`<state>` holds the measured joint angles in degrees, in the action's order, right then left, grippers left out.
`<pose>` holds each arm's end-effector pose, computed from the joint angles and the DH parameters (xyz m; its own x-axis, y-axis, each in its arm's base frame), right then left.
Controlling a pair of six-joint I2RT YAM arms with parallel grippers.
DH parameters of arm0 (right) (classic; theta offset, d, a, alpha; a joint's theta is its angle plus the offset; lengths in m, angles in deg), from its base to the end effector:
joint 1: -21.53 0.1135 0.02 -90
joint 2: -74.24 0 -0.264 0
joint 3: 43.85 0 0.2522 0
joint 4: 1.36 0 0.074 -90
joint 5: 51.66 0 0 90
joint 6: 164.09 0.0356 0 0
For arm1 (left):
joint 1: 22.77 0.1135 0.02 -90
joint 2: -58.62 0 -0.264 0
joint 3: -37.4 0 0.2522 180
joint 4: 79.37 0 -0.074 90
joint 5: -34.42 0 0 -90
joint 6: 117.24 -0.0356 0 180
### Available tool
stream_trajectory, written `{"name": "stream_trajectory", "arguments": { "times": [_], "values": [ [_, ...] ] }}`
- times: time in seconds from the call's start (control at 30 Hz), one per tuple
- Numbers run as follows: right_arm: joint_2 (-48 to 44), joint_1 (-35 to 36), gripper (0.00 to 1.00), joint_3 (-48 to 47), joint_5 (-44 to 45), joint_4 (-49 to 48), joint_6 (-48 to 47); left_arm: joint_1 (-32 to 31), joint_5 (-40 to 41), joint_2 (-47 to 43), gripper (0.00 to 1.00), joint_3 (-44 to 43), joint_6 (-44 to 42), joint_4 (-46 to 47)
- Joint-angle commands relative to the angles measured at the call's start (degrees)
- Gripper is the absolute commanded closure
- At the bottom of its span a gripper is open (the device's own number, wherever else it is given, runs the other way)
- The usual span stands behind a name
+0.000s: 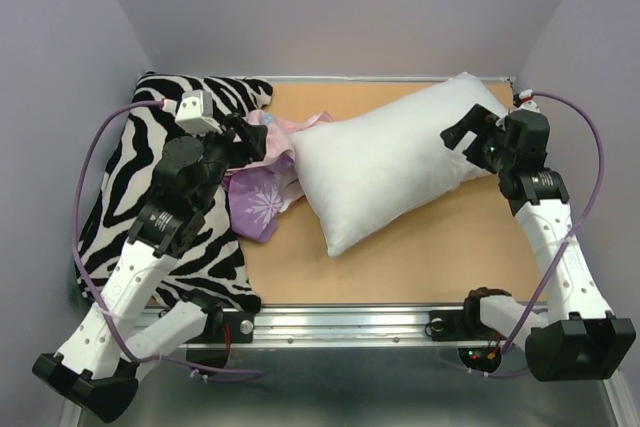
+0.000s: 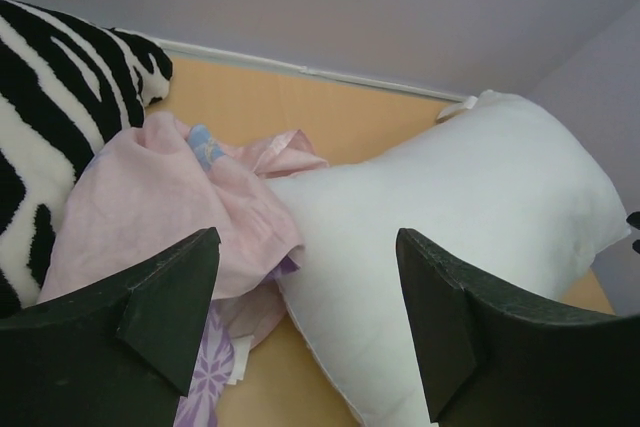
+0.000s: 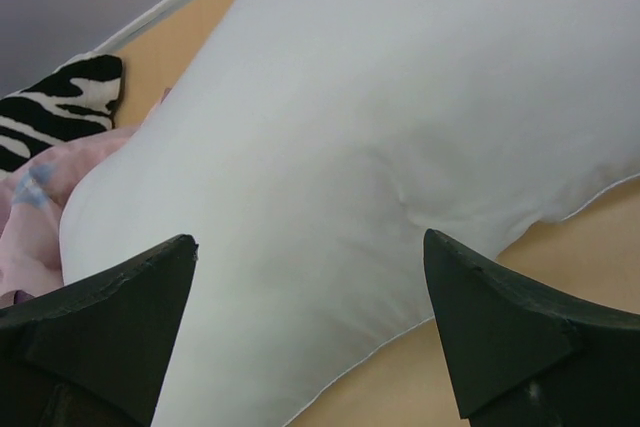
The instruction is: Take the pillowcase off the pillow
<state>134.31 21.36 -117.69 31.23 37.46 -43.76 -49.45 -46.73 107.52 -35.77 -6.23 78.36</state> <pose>0.2323 0.0037 0.3560 -0.4206 0.5023 -0.7555 0.1196 0.8561 0.5027 0.1682 -0.0784 0.4199 -0.0807 -0.3559 -0.9310 0.2971 0.8830 -0.3633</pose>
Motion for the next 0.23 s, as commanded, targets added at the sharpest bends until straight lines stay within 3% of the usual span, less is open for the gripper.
{"name": "stream_trajectory", "arguments": {
  "times": [0.0,0.2],
  "values": [
    [-1.3,1.7,0.00,-3.6,0.9,-2.5,-1.4,-0.3,1.6,-2.1,0.17,1.6,-1.4,1.2],
    [-0.8,1.9,0.00,-3.5,1.4,-2.6,-2.3,-0.3,1.4,-2.6,0.17,2.0,-1.1,1.7]
  ]
}}
